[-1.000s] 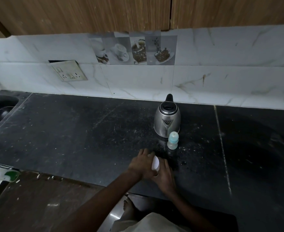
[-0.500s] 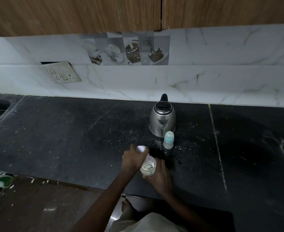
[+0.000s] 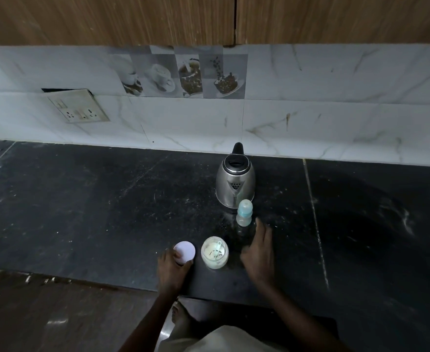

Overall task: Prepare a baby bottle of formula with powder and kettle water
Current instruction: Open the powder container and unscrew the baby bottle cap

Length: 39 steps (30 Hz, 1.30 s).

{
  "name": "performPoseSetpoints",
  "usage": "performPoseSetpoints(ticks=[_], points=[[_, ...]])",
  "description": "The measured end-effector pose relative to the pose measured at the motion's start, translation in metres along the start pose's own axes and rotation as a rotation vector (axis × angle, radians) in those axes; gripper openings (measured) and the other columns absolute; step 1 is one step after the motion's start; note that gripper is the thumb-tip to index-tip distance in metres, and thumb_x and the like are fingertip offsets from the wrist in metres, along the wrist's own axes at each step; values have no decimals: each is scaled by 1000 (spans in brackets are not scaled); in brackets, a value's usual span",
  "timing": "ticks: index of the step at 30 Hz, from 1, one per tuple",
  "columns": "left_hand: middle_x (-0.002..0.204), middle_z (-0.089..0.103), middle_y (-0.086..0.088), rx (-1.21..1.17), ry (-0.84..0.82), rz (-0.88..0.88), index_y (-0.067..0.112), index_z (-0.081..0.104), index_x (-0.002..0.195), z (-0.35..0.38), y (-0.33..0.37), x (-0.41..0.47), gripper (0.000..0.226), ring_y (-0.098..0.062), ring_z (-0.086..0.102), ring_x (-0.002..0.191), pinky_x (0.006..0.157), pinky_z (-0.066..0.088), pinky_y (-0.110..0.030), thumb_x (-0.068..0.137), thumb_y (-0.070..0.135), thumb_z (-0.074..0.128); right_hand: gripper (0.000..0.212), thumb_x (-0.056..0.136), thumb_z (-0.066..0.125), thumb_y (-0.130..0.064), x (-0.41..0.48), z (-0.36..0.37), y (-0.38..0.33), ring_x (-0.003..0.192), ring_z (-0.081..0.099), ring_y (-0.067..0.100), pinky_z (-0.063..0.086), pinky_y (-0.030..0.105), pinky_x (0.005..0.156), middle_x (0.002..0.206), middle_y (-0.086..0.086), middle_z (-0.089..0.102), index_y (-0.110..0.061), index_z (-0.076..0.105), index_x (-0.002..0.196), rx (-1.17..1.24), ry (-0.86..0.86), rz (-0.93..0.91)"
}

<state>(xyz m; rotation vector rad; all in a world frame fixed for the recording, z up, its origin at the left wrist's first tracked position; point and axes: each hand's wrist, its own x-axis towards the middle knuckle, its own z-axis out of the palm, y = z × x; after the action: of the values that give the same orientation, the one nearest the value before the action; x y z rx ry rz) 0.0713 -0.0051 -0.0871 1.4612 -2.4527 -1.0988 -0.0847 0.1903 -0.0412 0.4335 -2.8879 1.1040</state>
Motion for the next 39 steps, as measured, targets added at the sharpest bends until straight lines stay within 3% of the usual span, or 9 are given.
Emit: performPoseSetpoints(ticks=[4,9,13,16,20,23,29,35,39], points=[[130,65,-5,55,-46,4,24,54,123,-2,-4,6,67,-33,58,123,94,49,-45,69,41,90,93,77,90,-13,62,-10,-12,140,50,37,45,44,115,152,17,44,-6,40,155,38,-86,23],[166,35,-11,-44,-68,110,13,37,155,-10,3,8,95,-32,20,158,120,35,-53,74,13,86,92,87,84,-29,91,-7,-24,137,51,36,46,43,111,153,19,48,-5,32,160,-138,-319,-83],[165,35,-13,-193,81,317,6,39,155,-16,45,-8,93,-31,24,157,124,30,-54,68,-16,63,72,89,79,-23,94,-5,-22,127,60,35,53,44,98,143,14,56,-11,43,150,-170,-307,-75],[163,41,-4,-211,110,457,12,42,154,-11,85,-20,92,-19,30,154,121,35,-40,68,-14,58,64,86,81,-21,94,-8,-17,122,62,32,54,43,93,137,10,61,-14,50,141,-164,-308,-53],[153,51,3,-237,-34,586,14,47,150,9,127,-38,77,-14,46,142,117,40,-36,74,5,50,62,79,85,-24,70,-16,-4,118,64,31,55,42,92,130,8,63,-17,56,133,-167,-328,-8],[152,50,3,-265,-153,649,13,43,152,38,136,-52,70,-10,47,142,117,39,-32,85,17,62,57,81,80,-33,38,-19,8,118,64,27,56,41,92,131,2,61,-21,58,133,-205,-330,-12],[163,26,7,-173,-255,733,25,14,161,78,114,-63,87,8,17,152,122,17,-15,85,20,56,46,81,76,-40,-4,-24,22,103,70,19,59,37,75,118,-5,65,-25,63,122,-285,-303,-34],[158,37,5,-204,-286,665,11,31,156,96,107,-46,81,17,25,145,116,19,-5,87,21,71,42,80,69,-47,-7,-21,18,90,73,18,59,38,60,106,-5,68,-24,66,115,-351,-291,-60],[152,44,8,-185,-333,592,13,35,156,96,116,-36,78,2,45,137,108,21,2,88,28,69,55,56,82,-49,-1,-26,14,76,70,13,55,30,48,95,-8,65,-27,69,105,-374,-281,-135]])
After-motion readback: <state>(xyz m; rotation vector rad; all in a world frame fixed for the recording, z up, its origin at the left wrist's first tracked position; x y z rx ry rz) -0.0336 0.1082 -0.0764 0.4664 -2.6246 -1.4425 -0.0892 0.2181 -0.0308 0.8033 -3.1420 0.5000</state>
